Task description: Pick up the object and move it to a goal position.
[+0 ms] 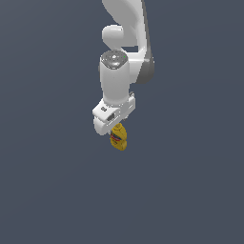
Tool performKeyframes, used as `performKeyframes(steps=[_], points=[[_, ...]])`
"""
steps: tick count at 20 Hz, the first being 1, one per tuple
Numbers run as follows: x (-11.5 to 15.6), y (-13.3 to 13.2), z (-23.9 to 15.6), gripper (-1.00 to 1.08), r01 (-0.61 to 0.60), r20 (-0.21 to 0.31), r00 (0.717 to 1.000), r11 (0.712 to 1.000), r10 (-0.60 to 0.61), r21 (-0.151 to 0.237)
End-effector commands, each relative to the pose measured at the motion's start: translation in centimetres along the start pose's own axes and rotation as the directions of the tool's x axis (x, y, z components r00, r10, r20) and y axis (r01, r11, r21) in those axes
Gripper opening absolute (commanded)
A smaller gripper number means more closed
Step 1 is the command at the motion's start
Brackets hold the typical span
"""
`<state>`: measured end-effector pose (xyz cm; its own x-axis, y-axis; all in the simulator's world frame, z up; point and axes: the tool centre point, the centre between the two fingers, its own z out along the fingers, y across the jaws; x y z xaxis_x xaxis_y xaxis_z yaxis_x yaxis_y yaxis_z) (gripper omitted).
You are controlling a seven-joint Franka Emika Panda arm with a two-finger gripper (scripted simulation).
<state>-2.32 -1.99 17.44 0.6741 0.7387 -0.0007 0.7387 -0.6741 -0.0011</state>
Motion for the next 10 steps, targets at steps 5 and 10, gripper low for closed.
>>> performKeyframes(steps=[5,10], points=[[0.06,0.09,0.40,-1.00,0.000,-0.001,1.000,1.000,0.000,-0.001],[0.06,0.09,0.40,-1.00,0.000,-0.001,1.000,1.000,0.000,-0.001]])
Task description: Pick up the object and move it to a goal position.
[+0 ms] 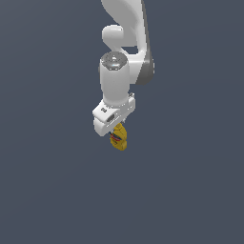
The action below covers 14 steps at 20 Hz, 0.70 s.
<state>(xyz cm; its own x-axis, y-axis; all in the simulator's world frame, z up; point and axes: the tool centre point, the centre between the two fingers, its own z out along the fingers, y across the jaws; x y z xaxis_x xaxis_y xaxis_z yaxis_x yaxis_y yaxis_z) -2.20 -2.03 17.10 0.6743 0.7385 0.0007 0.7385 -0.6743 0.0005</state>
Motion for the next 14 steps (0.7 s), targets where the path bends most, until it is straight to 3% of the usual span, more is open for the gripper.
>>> performKeyframes(steps=[1,8,14], points=[[0.0,0.0,0.1,-1.00,0.000,0.001,1.000,1.000,0.000,0.001],[0.7,-0.6,0.0,-1.00,0.000,0.000,1.000,1.000,0.000,0.000],[3.6,-2.7,0.0,-1.00,0.000,0.000,1.000,1.000,0.000,0.000]])
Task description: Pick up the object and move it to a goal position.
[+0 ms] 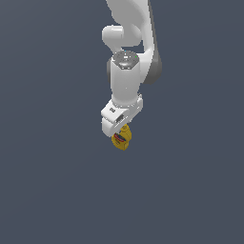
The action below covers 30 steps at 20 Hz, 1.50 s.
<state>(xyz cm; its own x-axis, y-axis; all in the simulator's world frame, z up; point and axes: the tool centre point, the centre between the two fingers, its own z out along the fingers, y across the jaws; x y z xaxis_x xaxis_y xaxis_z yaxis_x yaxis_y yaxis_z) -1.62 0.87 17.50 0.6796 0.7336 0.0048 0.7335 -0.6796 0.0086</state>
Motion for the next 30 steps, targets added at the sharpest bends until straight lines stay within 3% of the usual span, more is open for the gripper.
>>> performKeyframes(steps=[1,12,23,30], points=[[1.7,-1.7,0.4,-1.00,0.007,0.004,1.000,1.000,-0.007,0.008],[9.2,-7.0,0.3,-1.00,0.007,0.004,1.000,1.000,-0.007,0.009],[10.5,-7.8,0.5,-1.00,0.004,0.007,1.000,1.000,-0.004,0.008],[13.8,-10.1,0.8,-1.00,0.004,0.007,1.000,1.000,-0.004,0.008]])
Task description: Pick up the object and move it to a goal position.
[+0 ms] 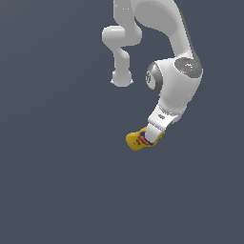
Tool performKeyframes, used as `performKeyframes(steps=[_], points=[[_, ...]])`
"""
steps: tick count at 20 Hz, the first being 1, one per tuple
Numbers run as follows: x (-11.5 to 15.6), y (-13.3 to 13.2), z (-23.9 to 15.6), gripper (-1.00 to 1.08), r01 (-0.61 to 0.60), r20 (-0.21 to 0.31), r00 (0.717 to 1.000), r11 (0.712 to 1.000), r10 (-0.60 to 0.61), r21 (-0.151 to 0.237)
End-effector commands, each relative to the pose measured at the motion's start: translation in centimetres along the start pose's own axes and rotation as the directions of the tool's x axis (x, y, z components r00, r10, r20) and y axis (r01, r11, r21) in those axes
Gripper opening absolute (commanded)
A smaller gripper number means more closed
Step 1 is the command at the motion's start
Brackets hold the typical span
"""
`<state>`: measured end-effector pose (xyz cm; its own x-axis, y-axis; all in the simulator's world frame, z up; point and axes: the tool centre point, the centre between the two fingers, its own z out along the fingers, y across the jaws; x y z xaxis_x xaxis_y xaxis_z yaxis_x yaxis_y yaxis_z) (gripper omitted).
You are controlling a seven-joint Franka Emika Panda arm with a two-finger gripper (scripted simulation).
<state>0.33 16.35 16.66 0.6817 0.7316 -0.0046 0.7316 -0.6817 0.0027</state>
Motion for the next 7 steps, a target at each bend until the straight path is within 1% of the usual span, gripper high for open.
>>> performKeyframes(steps=[1,4,7], points=[[1.5,-1.3,0.1,-1.00,0.007,-0.002,1.000,1.000,-0.007,0.003],[2.3,-1.8,0.1,-1.00,0.007,-0.002,1.000,1.000,-0.007,0.003],[2.5,-2.0,0.2,-1.00,0.007,-0.002,1.000,1.000,-0.007,0.003]])
